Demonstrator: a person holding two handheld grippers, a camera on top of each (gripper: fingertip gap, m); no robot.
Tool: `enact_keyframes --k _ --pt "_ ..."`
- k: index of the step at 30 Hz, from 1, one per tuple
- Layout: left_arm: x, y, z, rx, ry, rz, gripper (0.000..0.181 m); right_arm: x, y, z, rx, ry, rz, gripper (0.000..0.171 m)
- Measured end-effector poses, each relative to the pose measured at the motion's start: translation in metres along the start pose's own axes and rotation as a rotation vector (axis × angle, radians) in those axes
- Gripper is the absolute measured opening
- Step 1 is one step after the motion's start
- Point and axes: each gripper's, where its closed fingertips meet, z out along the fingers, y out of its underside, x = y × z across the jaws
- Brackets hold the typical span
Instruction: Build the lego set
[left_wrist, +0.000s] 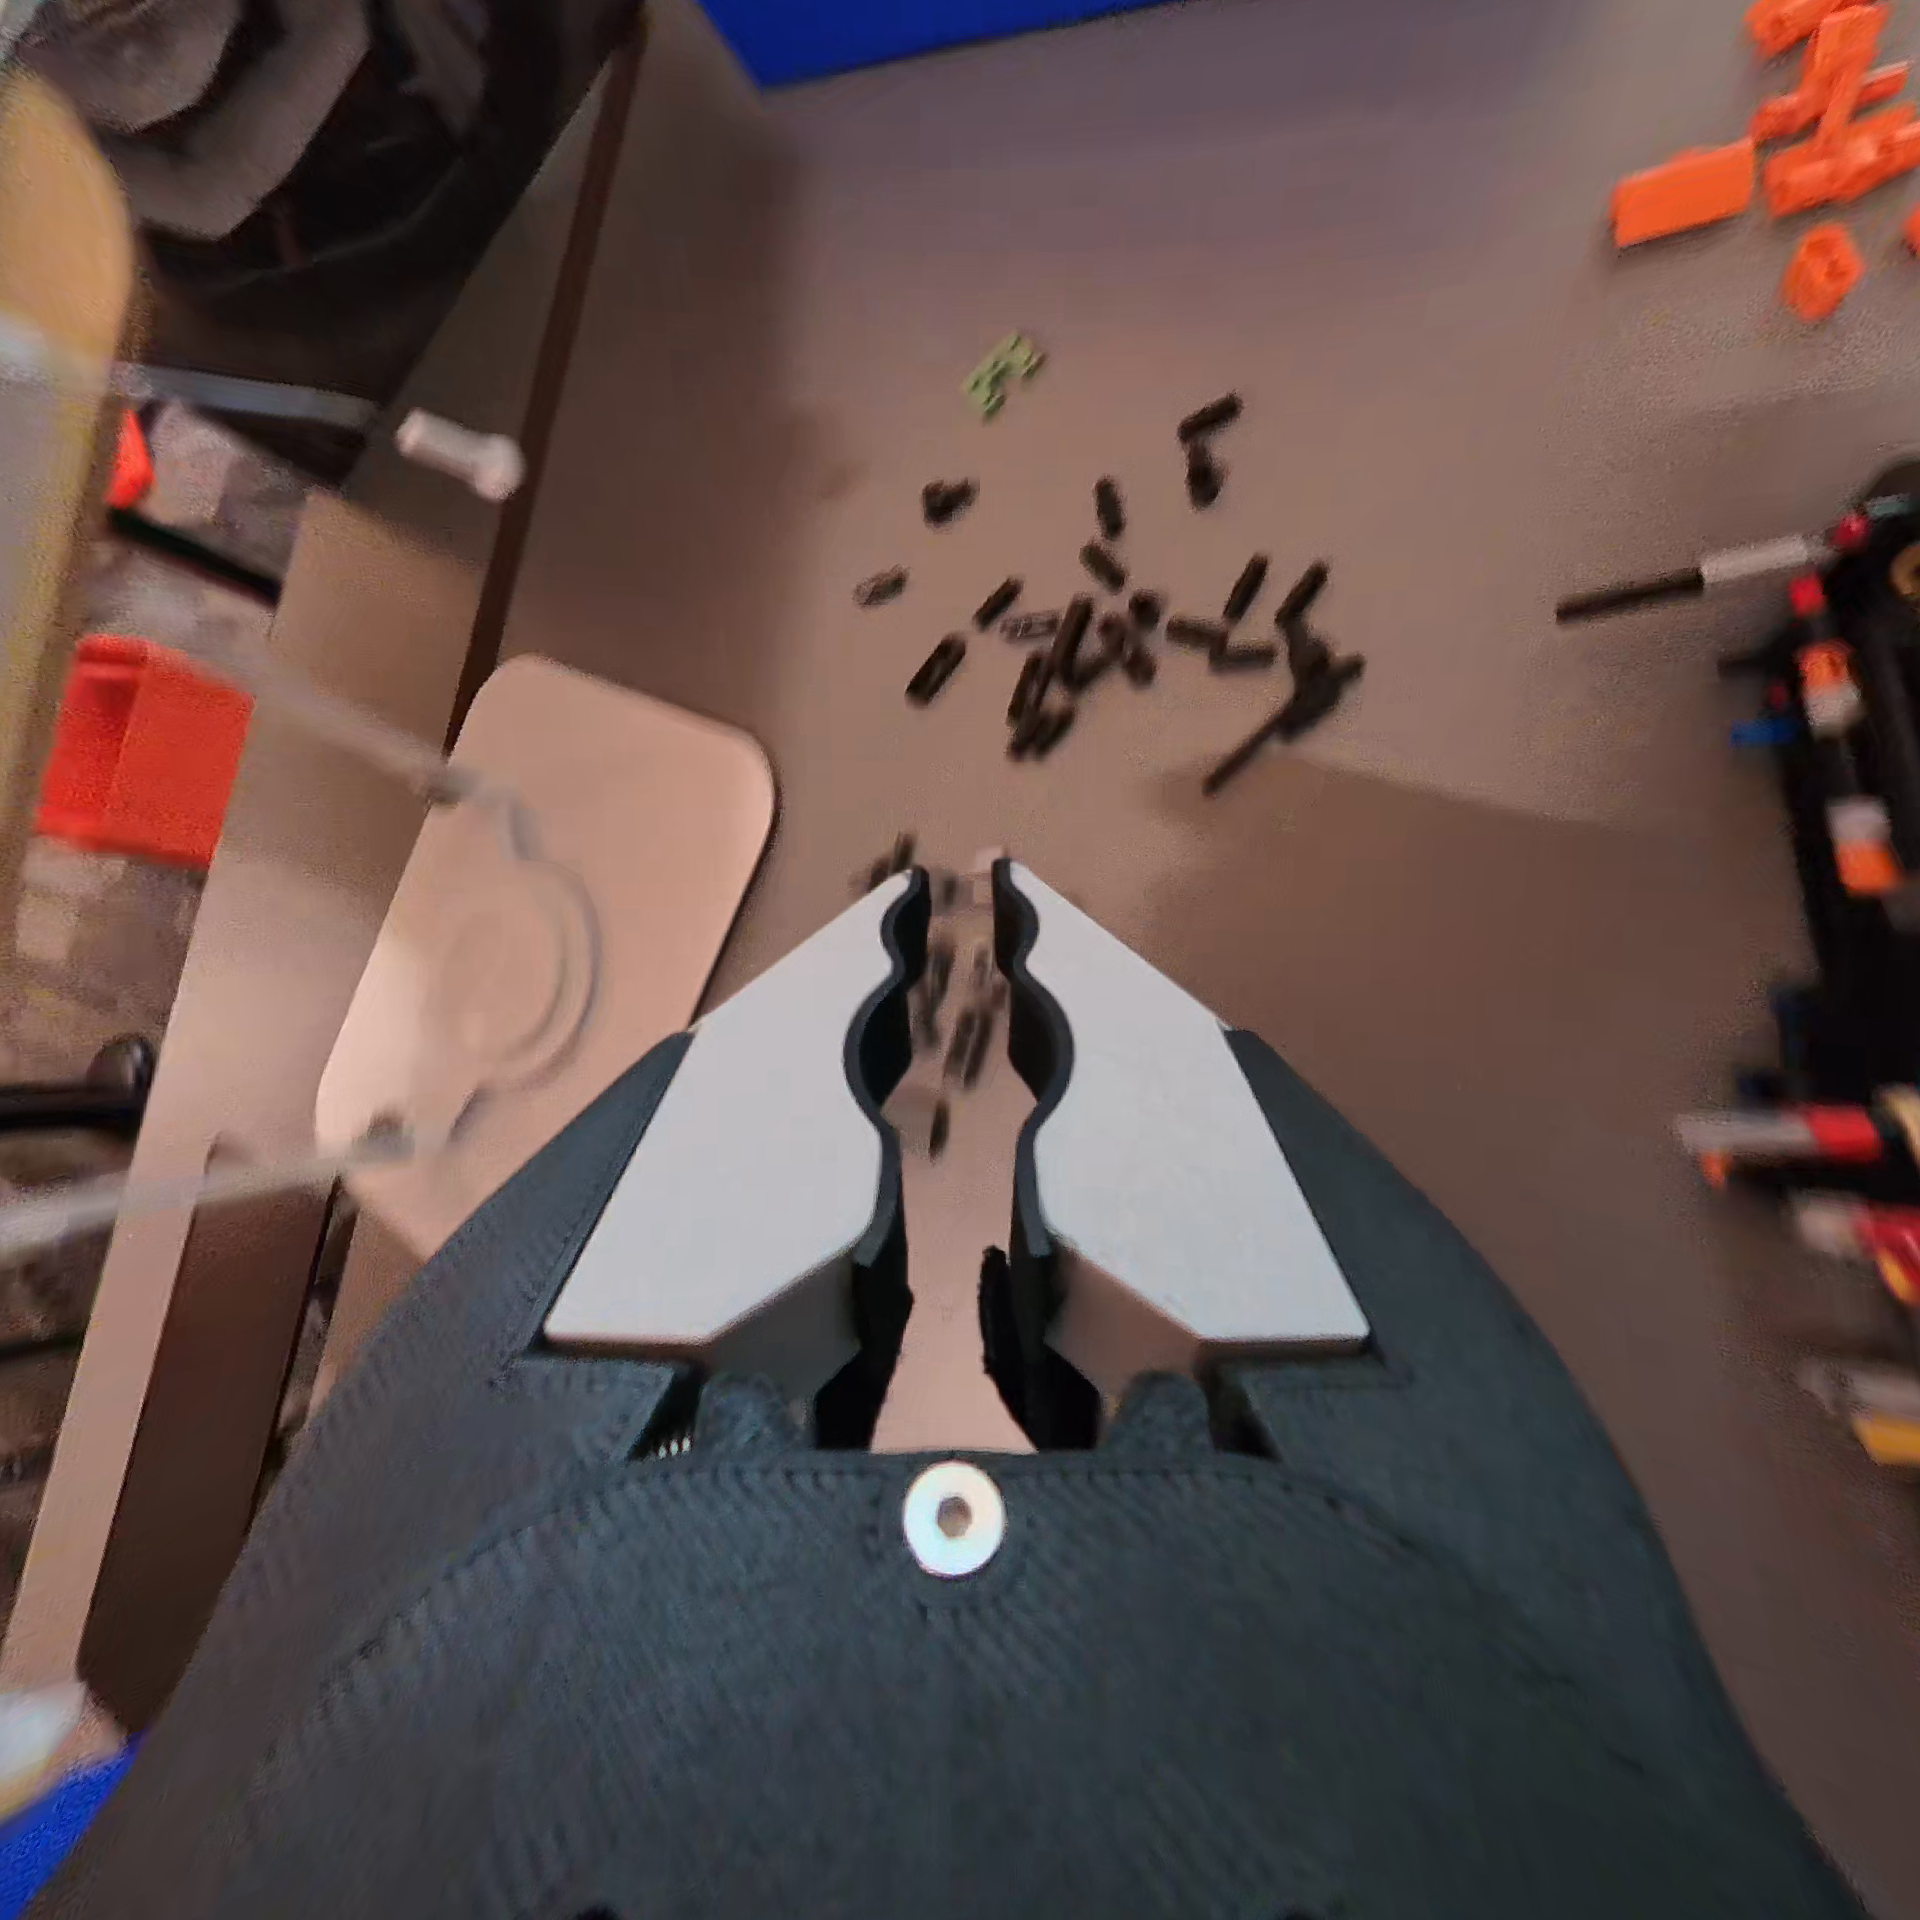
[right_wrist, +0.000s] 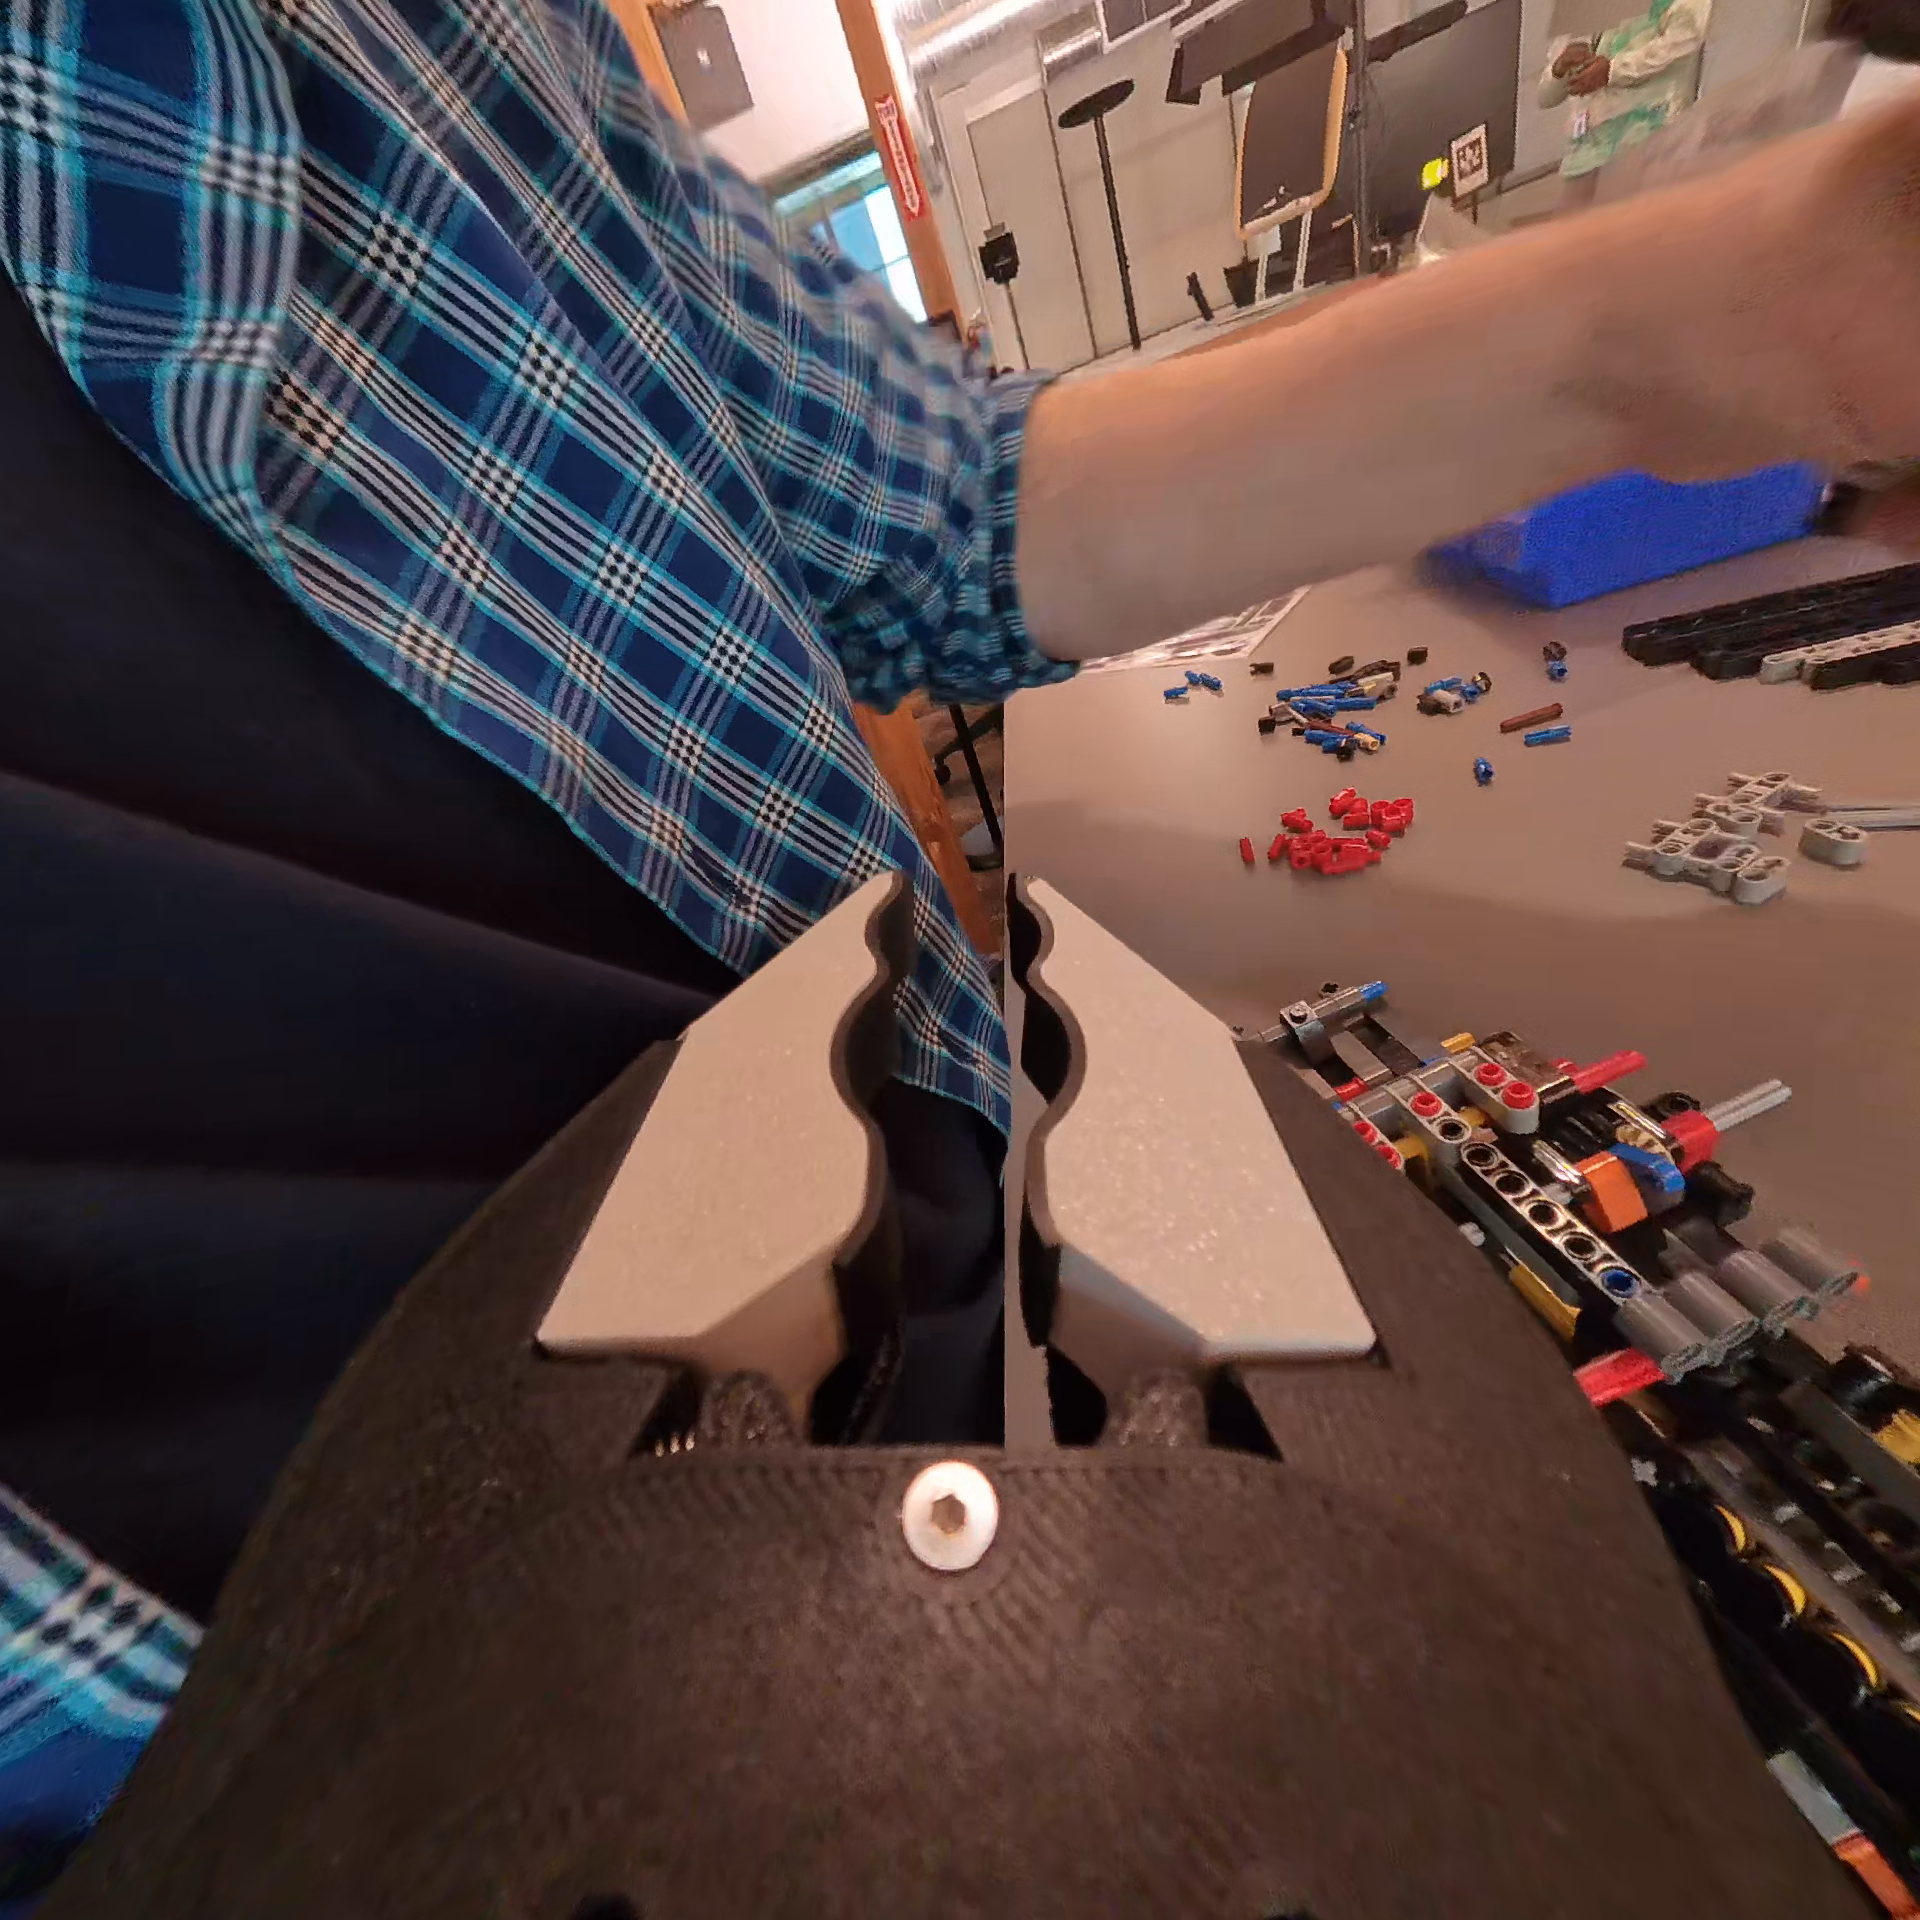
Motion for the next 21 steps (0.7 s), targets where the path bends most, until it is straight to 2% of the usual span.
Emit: enact_keyframes --k 3,5,10,15,21 --pt "-0.014 0.050 -0.064 -0.073 -0.091 -0.073 0.006 0.000 -0.002 -0.001 0.017 -0.009 0.010 0.015" --pt "-0.016 0.097 -0.105 -0.162 -0.135 -0.144 0.005 -0.001 -0.003 0.000 0.021 -0.018 0.016 0.015" --pt "0.006 0.209 -0.182 -0.363 -0.196 -0.324 0.007 -0.005 -0.002 0.004 0.018 -0.038 0.025 0.015" --pt "0.030 0.280 -0.212 -0.485 -0.197 -0.407 0.004 -0.006 0.002 0.009 -0.004 -0.037 0.021 0.015" --pt "0.038 0.323 -0.215 -0.505 -0.190 -0.512 0.008 -0.005 0.005 0.011 -0.023 -0.028 0.014 0.015"
